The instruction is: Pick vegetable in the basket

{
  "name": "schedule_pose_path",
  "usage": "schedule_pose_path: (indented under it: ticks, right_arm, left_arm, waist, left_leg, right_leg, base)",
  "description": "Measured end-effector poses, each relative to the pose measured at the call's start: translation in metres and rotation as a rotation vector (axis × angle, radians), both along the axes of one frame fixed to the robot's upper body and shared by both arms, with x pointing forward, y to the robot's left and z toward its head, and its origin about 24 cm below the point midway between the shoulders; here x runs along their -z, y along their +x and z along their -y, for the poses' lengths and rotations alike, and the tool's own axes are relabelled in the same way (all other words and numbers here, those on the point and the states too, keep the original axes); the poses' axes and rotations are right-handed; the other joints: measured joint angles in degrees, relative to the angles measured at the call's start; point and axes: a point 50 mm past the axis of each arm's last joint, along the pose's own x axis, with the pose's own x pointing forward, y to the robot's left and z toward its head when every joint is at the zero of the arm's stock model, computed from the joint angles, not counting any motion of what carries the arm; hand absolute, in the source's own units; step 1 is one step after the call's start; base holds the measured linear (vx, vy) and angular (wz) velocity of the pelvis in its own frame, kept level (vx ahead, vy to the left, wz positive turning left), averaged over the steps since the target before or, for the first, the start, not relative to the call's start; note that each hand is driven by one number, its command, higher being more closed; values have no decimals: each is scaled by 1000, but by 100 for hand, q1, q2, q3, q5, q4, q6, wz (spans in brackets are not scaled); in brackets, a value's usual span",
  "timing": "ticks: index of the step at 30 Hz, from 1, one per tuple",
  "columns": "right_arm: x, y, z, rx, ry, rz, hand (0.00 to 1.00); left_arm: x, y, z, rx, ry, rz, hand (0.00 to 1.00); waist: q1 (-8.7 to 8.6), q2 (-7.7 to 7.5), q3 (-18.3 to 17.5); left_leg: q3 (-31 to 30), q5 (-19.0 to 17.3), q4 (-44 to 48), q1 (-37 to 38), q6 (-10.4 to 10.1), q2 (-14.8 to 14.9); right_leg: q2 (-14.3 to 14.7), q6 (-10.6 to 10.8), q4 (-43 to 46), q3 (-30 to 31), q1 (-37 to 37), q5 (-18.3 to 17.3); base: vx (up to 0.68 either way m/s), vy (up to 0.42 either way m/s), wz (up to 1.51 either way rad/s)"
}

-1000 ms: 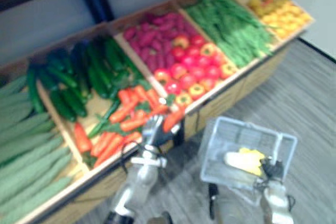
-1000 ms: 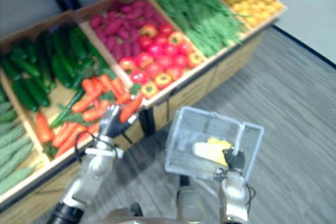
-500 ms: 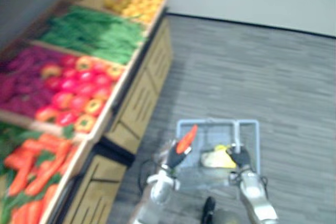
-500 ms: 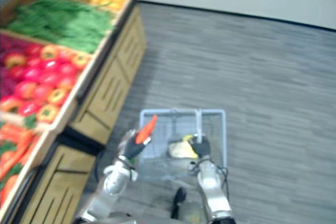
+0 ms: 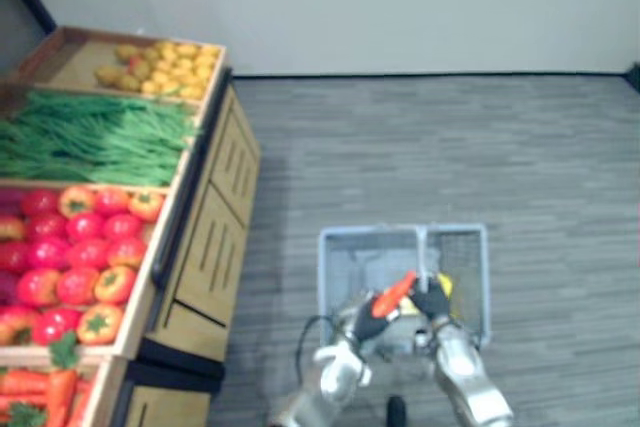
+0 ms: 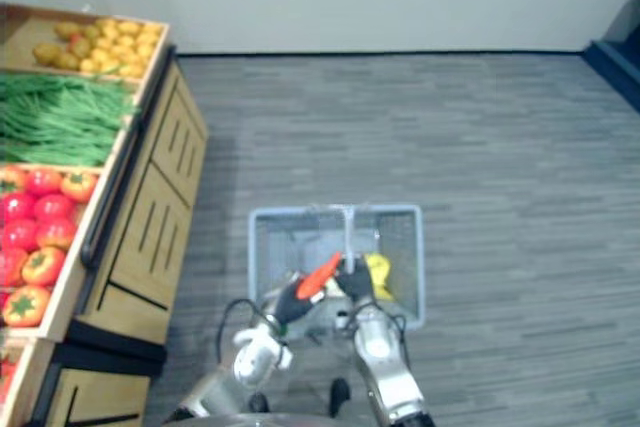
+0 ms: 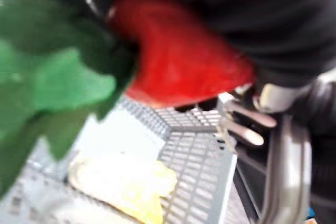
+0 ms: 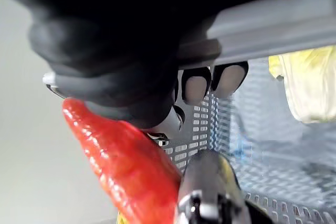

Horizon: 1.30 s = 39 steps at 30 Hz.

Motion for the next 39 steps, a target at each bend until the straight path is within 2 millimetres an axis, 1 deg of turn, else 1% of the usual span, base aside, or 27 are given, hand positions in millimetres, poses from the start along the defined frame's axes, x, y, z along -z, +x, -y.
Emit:
schedule_pose_path:
  ticks: [2,5,7,10,11,14,16,17,18,19,20,21,22,23,24,25,26,27,29,30,32,33,34,35,37,38,39]
  right_arm:
    - [1,-2,-5,-14,66,-16,100]
    - [1,-4,-15,-38,156,-34,100]
    - [1,-6,-20,-56,204,-42,100]
    - [2,-7,-20,-59,264,-59,100]
    - [3,-8,-19,-56,266,-62,100]
    - [10,-17,-6,-6,265,-75,100]
    - [19,-25,16,95,248,-102,100]
    - [24,-28,30,128,219,-117,100]
    - [25,-28,29,116,207,-116,100]
    - [28,-28,33,190,229,-127,100]
    - [34,-32,45,267,214,-150,100]
    - [42,-36,59,329,188,-181,100]
    - [53,-45,82,445,161,-229,100]
    - [57,-51,93,507,149,-251,100]
    - [64,-62,114,619,121,-288,100]
    - [66,-67,124,665,106,-301,100]
    - [69,-77,143,763,78,-329,100]
    - [70,-80,149,794,71,-338,100]
    - [73,-87,167,883,48,-362,100]
    - [73,-89,171,899,43,-369,100]
    - [77,-100,185,952,20,-404,100]
    - [78,-103,188,970,18,-412,100]
    - [80,-109,193,1012,17,-426,100]
    - [81,-113,195,1031,18,-439,100]
    - [89,-129,202,1084,18,-506,100]
    - [91,-131,202,1087,19,-523,100]
    - [95,-135,201,1084,22,-557,100]
  left_arm:
    - [5,4,4,32,32,-12,0]
    - [11,8,7,63,85,-30,0]
    - [10,13,7,65,98,-25,0]
    - [8,19,5,57,112,-17,0]
    - [8,21,4,51,117,-16,0]
    - [8,30,-6,-8,147,-8,0]
    - [3,40,-27,-104,157,16,0]
    - [-5,43,-35,-117,143,49,0]
    - [-9,41,-30,-93,126,72,0]
    - [-19,37,-27,-101,75,107,0]
    - [-31,37,-33,-138,32,153,0]
    - [-41,40,-48,-201,10,192,0]
    - [-52,45,-78,-325,-13,240,0]
    - [-57,46,-94,-392,-20,264,0]
    - [-66,47,-123,-498,-13,309,0]
    - [-70,47,-137,-546,-15,326,0]
    - [-79,46,-162,-632,-32,359,0]
    - [-81,44,-170,-657,-39,365,0]
    - [-82,36,-191,-731,-49,364,0]
    - [-81,35,-193,-740,-49,362,0]
    - [-74,31,-201,-777,-36,336,0]
    - [-70,30,-206,-801,-28,317,0]
    - [-59,25,-217,-858,-9,271,0]
    - [-53,21,-223,-892,-4,240,0]
    - [-17,4,-239,-1010,-20,61,0]
    - [-7,-2,-241,-1026,-22,11,0]
    - [12,-14,-242,-1032,-26,-103,0]
  waist:
    - [-18,71,-45]
    - [-44,77,-49]
    - [-79,75,-50]
    - [-139,76,-50]
    - [-149,75,-50]
    - [-174,73,-49]
    - [-175,72,-49]
    - [-181,68,-46]
    - [-192,66,-45]
    - [-207,66,-45]
    - [-195,67,-46]
    - [-180,67,-46]
    - [-177,74,-49]
    - [-176,81,-54]
    - [-177,100,-65]
    - [-176,108,-69]
    - [-170,114,-73]
    - [-164,114,-73]
    - [-167,125,-81]
    - [-171,125,-81]
    - [-171,130,-84]
    - [-171,132,-86]
    - [-176,135,-116]
    - [-180,133,-135]
    - [-180,133,-207]
    - [-181,133,-209]
    - [-185,129,-215]
  left_leg:
    - [11,33,-86,45,-2,-26]
    - [4,132,-242,116,-30,-37]
    - [-6,177,-299,109,-35,-37]
    - [-7,239,-375,116,-53,-40]
    - [-4,239,-375,118,-53,-40]
    - [4,240,-384,173,-52,-39]
    - [2,265,-431,198,-36,-42]
    - [-2,290,-472,199,-23,-50]
    - [-5,295,-480,197,-21,-54]
    - [-10,296,-483,201,-20,-55]
    - [-20,296,-486,199,-20,-56]
    - [-24,296,-491,198,-20,-58]
    - [-43,299,-497,198,-16,-60]
    - [-76,302,-502,197,-11,-63]
    - [-136,321,-521,189,-5,-76]
    - [-147,332,-539,188,0,-81]
    - [-177,356,-560,182,9,-96]
    - [-185,357,-560,183,10,-101]
    - [-230,365,-560,193,23,-138]
    - [-253,373,-562,192,36,-150]
    - [-296,393,-567,202,64,-178]
    - [-302,396,-569,213,68,-180]
    - [-302,399,-573,219,70,-182]
    - [-301,403,-578,223,70,-181]
    - [-301,441,-656,261,63,-182]
    - [-299,454,-698,290,57,-183]
    - [-290,485,-767,322,44,-183]
  right_leg:
    - [-14,27,-117,30,38,76]
    - [-11,22,-287,15,126,170]
    - [-5,12,-319,-26,122,198]
    - [0,58,-429,-33,146,281]
    - [2,36,-447,-30,157,300]
    - [5,36,-448,-20,196,301]
    - [6,37,-448,-21,200,301]
    - [3,37,-448,-27,185,301]
    - [0,37,-448,-31,181,301]
    - [0,38,-448,-30,182,301]
    - [0,38,-448,-35,183,300]
    - [0,40,-447,-44,183,299]
    - [-1,41,-447,-59,186,298]
    - [-2,41,-447,-67,188,297]
    - [-13,42,-447,-115,194,295]
    - [-20,42,-447,-144,195,295]
    - [-36,43,-448,-221,207,294]
    - [-41,43,-448,-232,211,294]
    - [-77,43,-448,-242,224,294]
    - [-87,43,-448,-259,229,294]
    - [-116,44,-449,-307,267,294]
    - [-119,45,-450,-317,284,293]
    - [-121,45,-450,-321,290,293]
    - [-120,45,-450,-321,290,293]
    - [-117,53,-450,-323,291,288]
    - [-115,70,-451,-322,296,275]
    - [-111,72,-451,-316,292,274]
  base:
    - [4,31,-6]
    - [-9,-1,0]
    - [-25,-17,7]
    - [-33,-17,2]
    - [-45,-5,-1]
    - [-25,0,-2]
    - [-18,-2,0]
    - [0,0,0]
    - [0,0,0]
    - [0,0,0]
    - [0,0,0]
    - [-4,2,5]
    - [-3,0,5]
    - [0,-2,12]
    - [2,-2,15]
    - [2,0,25]
    - [-4,7,19]
    - [-12,13,14]
    - [-19,20,4]
    - [-26,20,10]
    - [-37,16,12]
    - [-43,10,7]
    - [-35,4,2]
    - [-44,-1,-1]
    - [-51,-11,-1]
    - [-43,-11,-2]
    - [-51,-8,-2]
